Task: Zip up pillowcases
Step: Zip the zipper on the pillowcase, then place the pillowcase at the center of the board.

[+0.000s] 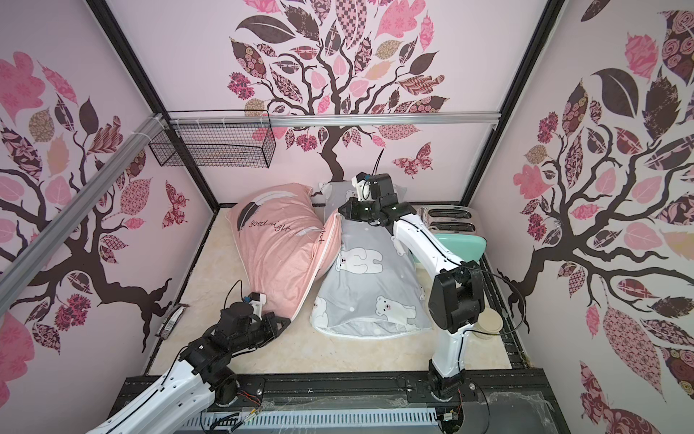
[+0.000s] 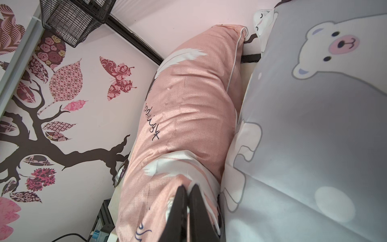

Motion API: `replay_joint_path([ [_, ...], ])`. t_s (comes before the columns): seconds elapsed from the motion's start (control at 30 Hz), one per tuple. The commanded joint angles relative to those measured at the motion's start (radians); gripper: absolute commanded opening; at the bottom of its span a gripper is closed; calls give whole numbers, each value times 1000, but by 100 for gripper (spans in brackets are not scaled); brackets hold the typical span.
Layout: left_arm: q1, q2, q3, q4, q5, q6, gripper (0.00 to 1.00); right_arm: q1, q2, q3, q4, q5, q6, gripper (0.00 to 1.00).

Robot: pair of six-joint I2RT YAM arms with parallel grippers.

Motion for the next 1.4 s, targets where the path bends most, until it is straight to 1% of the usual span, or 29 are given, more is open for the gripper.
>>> replay_joint_path([
  [0.0, 4, -25, -13, -96, -6, 1, 0, -39, -34, 14, 110, 59, -16, 0],
  [0.17, 4, -59, 8, -116, -28, 0, 0, -38, -130, -199, 200, 7, 19, 0],
  [0.27, 2, -47, 52, -170, -47, 31, 0, -39, -186, -317, 231, 16, 16, 0],
  [0.33, 4, -32, 65, -208, -68, 50, 0, -39, -203, -342, 201, 48, -8, 0],
  [0.4, 3, -11, 59, -196, -72, 55, 0, -39, -219, -367, 194, 56, -18, 0],
  [0.53, 4, 53, 81, -193, -84, 83, 0, -33, -254, -427, 187, 9, -14, 0],
  [0.57, 3, 62, 94, -199, -96, 92, 0, -29, -266, -436, 161, 4, -26, 2],
  [0.6, 3, 73, 114, -213, -120, 103, 4, -24, -286, -443, 112, 18, -52, 12],
  [0.63, 3, 83, 135, -237, -156, 117, 6, -23, -313, -455, 67, 55, -72, 27],
  [0.67, 2, 90, 150, -250, -183, 126, 6, -24, -338, -467, 24, 96, -89, 44],
  [0.7, 3, 105, 158, -248, -207, 136, 6, -24, -370, -477, -45, 172, -111, 65],
  [0.73, 4, 125, 166, -248, -235, 142, 7, -24, -398, -483, -131, 260, -125, 78],
  [0.77, 4, 157, 175, -253, -279, 144, 10, -25, -425, -496, -200, 338, -135, 83],
  [0.8, 5, 187, 182, -254, -315, 146, 16, -25, -460, -520, -241, 398, -138, 88],
  [0.87, 7, 255, 200, -245, -382, 153, 43, -45, -532, -589, -302, 466, -128, 99],
  [0.93, 7, 299, 244, -261, -420, 170, 56, -64, -587, -640, -350, 542, -120, 100],
  [0.97, 6, 308, 281, -290, -433, 181, 69, -80, -609, -663, -371, 575, -116, 100],
  [1.0, 7, 310, 316, -314, -442, 197, 76, -106, -627, -687, -379, 585, -116, 99],
  [1.07, 5, 297, 400, -371, -465, 234, 88, -177, -663, -736, -378, 575, -119, 100],
  [1.1, 2, 287, 434, -399, -477, 246, 91, -206, -679, -757, -367, 566, -120, 100],
  [1.13, -4, 279, 476, -433, -495, 254, 92, -228, -689, -772, -358, 551, -121, 100],
  [1.2, -33, 279, 537, -464, -533, 260, 91, -240, -685, -788, -345, 546, -120, 99],
  [1.23, -54, 295, 563, -448, -537, 261, 91, -239, -673, -796, -334, 534, -120, 99],
  [1.37, -158, 464, 667, -381, -551, 272, 88, -240, -636, -836, -296, 454, -124, 99],
])
